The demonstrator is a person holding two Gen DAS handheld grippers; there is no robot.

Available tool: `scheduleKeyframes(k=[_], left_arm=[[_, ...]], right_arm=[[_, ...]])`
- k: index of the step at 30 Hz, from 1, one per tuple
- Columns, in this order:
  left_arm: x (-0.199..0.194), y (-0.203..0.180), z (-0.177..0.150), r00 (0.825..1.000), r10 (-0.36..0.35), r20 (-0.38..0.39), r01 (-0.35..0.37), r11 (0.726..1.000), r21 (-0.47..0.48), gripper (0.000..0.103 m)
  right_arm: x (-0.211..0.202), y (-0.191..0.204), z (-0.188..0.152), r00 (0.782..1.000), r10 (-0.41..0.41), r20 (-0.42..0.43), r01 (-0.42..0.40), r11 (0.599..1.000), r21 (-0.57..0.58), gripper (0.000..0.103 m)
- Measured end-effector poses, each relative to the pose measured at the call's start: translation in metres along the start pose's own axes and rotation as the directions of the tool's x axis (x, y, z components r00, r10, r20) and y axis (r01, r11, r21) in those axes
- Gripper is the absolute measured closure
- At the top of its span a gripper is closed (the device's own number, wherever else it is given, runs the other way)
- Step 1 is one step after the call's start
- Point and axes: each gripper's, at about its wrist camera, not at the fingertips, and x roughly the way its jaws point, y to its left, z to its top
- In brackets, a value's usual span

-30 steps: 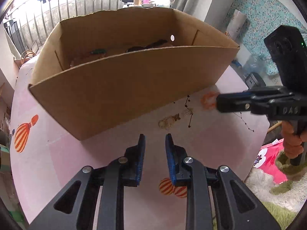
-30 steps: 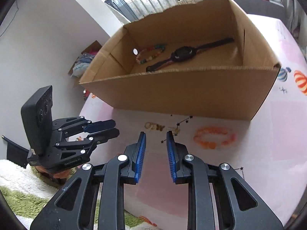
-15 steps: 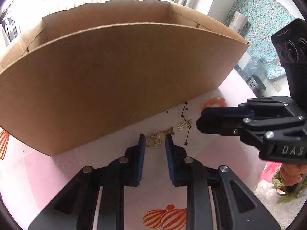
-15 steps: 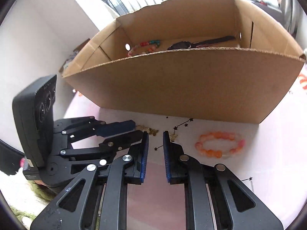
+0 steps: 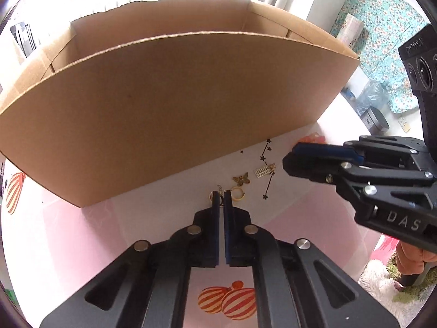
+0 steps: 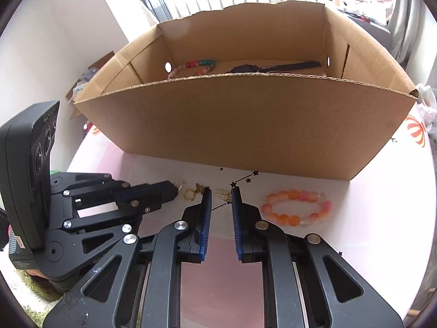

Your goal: Organize jewelry

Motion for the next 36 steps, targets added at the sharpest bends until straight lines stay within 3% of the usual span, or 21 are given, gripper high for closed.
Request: scheduleKeyframes(k=[4,8,12,16,20,23,29,36], left_arm=[[-0.001,0.005,0.000,1.000,0.019,-0.002,-0.019,1.000,-0.015,0.101],[-0.001,0.007,-0.002,1.000,-0.001,0.009,0.001,0.999,-0.055,0.101],[-0.001,0.006,0.000,0.999,0.035,-0.003,-0.035,0.999,-0.012,0.101],[-0.006,0.011,-0.001,0.999,0.041,-0.010,-0.041,0.998,-0.041,0.101],[-0.009,0.015,-0.003,0.999,0.041,-0.013,-0.042,0.998,-0.051,0.101],[-0.012,0.018,-0.001,0.997,0.082,-0.013,-0.082,0.996,-0.029,0.101],[-0.021,0.029,-0.002,0.997,0.073,-0.007,-0.074,0.994,-0.082,0.101],[-0.029,0.033,-0.003,0.996,0.089,-0.013,-0.090,0.994,-0.066,0.101]], right_arm=[[0.006,-0.007,0.000,0.999,0.040,-0.023,-0.039,0.998,0.039,0.089],[0.006,-0.002,0.002,0.999,0.012,-0.038,-0.012,1.000,0.002,0.088],[0.007,-0.003,-0.001,1.000,0.014,-0.018,-0.013,0.999,0.030,0.086],[0.007,-0.003,-0.003,1.000,0.007,-0.029,-0.007,1.000,0.020,0.085],[0.009,0.001,-0.001,0.999,-0.013,-0.029,0.013,1.000,0.010,0.078],[0.007,0.002,-0.003,1.000,-0.011,-0.013,0.011,1.000,0.016,0.074],[0.008,0.009,-0.003,0.999,-0.045,-0.025,0.044,0.998,-0.039,0.074],[0.007,0.014,-0.007,0.999,-0.041,-0.013,0.041,0.999,-0.027,0.074]])
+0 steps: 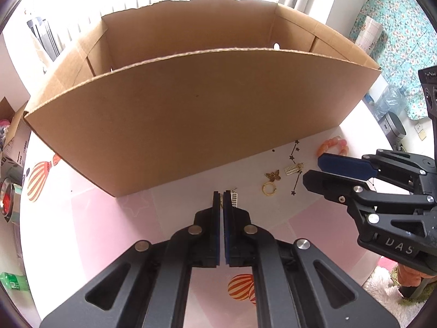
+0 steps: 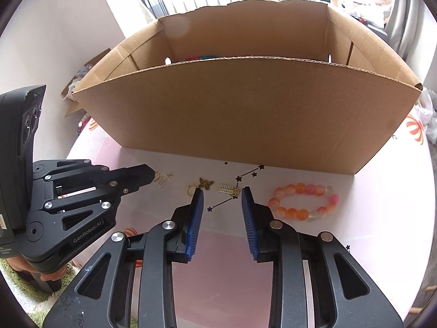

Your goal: Organize jewelry

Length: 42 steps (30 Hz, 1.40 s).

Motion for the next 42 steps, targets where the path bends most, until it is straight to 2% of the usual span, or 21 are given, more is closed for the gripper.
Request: scheduleKeyframes(k=[5,9,16,20,26,29,35,39,42], left_arm=[[0.001,-0.001,-0.001,0.999,-0.031,0.018,0.031,0.999,-0.020,0.101],[0.000,-0.002,-0.002,1.000,0.003,0.009,-0.004,1.000,0.017,0.101],[0.003,-0.001,-0.002,1.000,-0.011,0.011,0.011,1.000,-0.009,0.101],[0.000,-0.005,-0.001,1.000,0.023,0.014,-0.023,0.999,0.022,0.101],[0.003,-0.002,-0.003,0.999,-0.029,0.029,0.030,0.999,-0.019,0.101],[-0.001,-0.005,-0.006,0.998,-0.035,0.050,0.033,0.999,0.034,0.101],[-0.006,0.001,-0.018,0.992,-0.090,0.093,0.082,0.993,0.089,0.101],[-0.002,-0.006,-0.019,0.992,-0.091,0.091,0.078,0.987,0.143,0.101],[-0.001,-0.009,-0.020,0.994,-0.068,0.080,0.057,0.989,0.137,0.101]], right_arm=[[-0.002,-0.002,0.004,1.000,-0.029,-0.003,0.029,0.999,-0.014,0.074],[-0.001,-0.003,0.001,1.000,-0.012,0.014,0.012,1.000,0.006,0.074],[-0.003,-0.010,0.004,1.000,-0.019,0.011,0.019,1.000,0.014,0.074],[-0.004,-0.015,0.004,1.000,-0.010,0.019,0.010,1.000,0.024,0.074],[-0.008,-0.016,0.007,0.999,-0.036,0.009,0.036,0.999,0.001,0.074],[-0.011,-0.019,0.004,0.999,-0.029,0.032,0.028,0.999,0.029,0.067],[-0.012,-0.021,-0.004,0.999,-0.034,0.026,0.033,0.999,0.041,0.067],[-0.019,-0.020,-0.005,0.998,-0.020,0.065,0.018,0.999,0.035,0.067],[-0.014,-0.026,-0.005,0.998,0.004,0.058,-0.007,0.998,0.062,0.067]])
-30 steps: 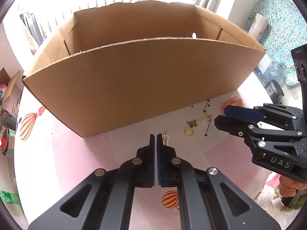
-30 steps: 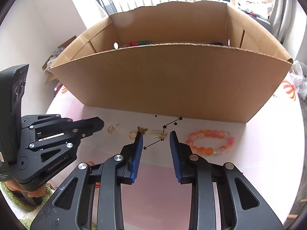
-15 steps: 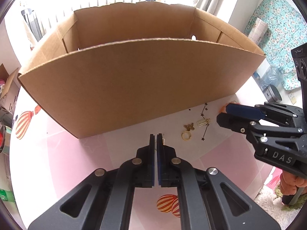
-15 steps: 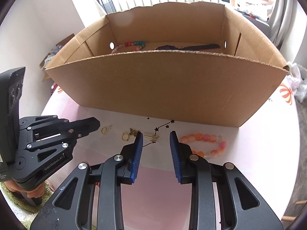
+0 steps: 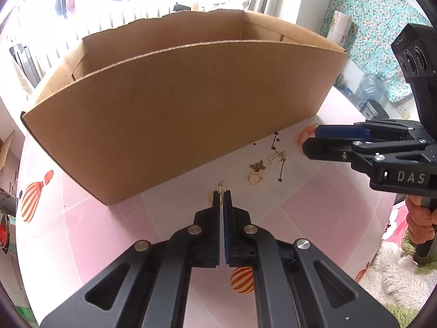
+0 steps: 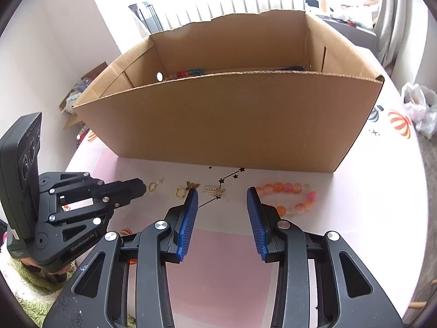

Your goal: Organize jewelry

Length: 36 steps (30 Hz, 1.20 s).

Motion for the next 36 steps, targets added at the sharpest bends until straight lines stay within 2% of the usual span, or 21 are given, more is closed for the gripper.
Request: scheduleKeyframes(k=[5,9,12,16,23,26,36], left_arm=[[0.004,0.002,-0.002,1.000,0.015,-0.015,-0.016,0.999,-0.036,0.101],[0.009,0.000,-0.001,0.999,0.027,-0.034,-0.027,0.999,-0.018,0.099],[0.011,0.000,0.003,0.999,0.027,-0.042,-0.027,1.000,-0.004,0.095],[0.012,0.004,0.006,0.998,0.032,-0.052,-0.032,0.999,0.006,0.083],[0.010,0.006,0.006,0.997,0.071,-0.042,-0.070,0.997,0.034,0.083],[0.009,0.003,0.005,0.997,0.068,-0.038,-0.066,0.997,0.048,0.092],[0.006,0.005,-0.002,0.998,0.058,-0.026,-0.058,0.998,0.015,0.093]], right_arm=[[-0.001,-0.001,0.001,1.000,0.024,-0.007,-0.024,0.999,-0.027,0.067],[-0.001,-0.006,-0.001,1.000,0.028,0.000,-0.028,0.999,-0.022,0.067],[-0.001,-0.010,-0.002,0.999,0.038,0.005,-0.038,0.999,0.012,0.067],[-0.001,-0.012,-0.003,0.999,0.053,0.008,-0.053,0.998,0.022,0.067],[0.004,-0.015,-0.001,0.996,0.084,0.002,-0.084,0.996,0.028,0.067],[0.006,-0.014,-0.001,0.996,0.091,0.001,-0.091,0.995,0.031,0.067],[0.002,-0.023,-0.005,0.995,0.096,0.010,-0.096,0.994,0.054,0.067]])
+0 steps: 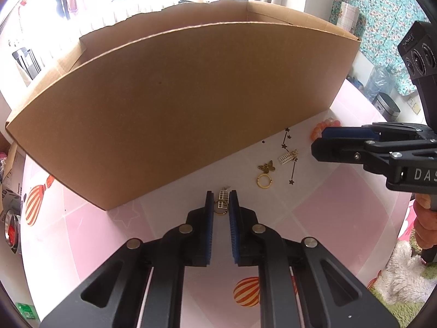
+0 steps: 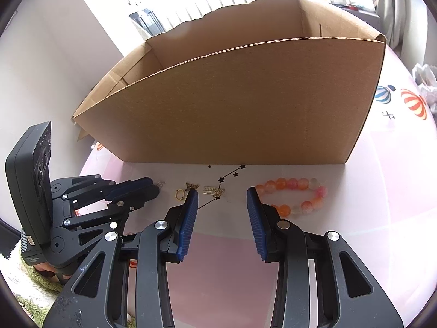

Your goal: Organize jewelry

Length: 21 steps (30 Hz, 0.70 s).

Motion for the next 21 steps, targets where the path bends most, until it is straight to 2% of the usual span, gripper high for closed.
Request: scheduleKeyframes(k=[7,13,21], left_arm=[[-0.012,0.013,-0.003,0.999,-0.021,0.028,0.024,0.997,-0.078,0.093],[-0.024,0.030,-0.010,0.995,-0.056,0.079,0.071,0.978,-0.198,0.093],[-0.023,0.035,-0.018,0.997,-0.036,0.069,0.051,0.972,-0.231,0.093]], right_arm=[[-0.010,0.008,-0.005,0.999,0.036,0.020,-0.035,0.998,-0.052,0.066],[0.002,0.039,-0.010,0.997,0.066,-0.028,-0.070,0.983,-0.170,0.066],[0.025,0.055,-0.007,0.998,-0.001,-0.064,-0.015,0.971,-0.240,0.078]])
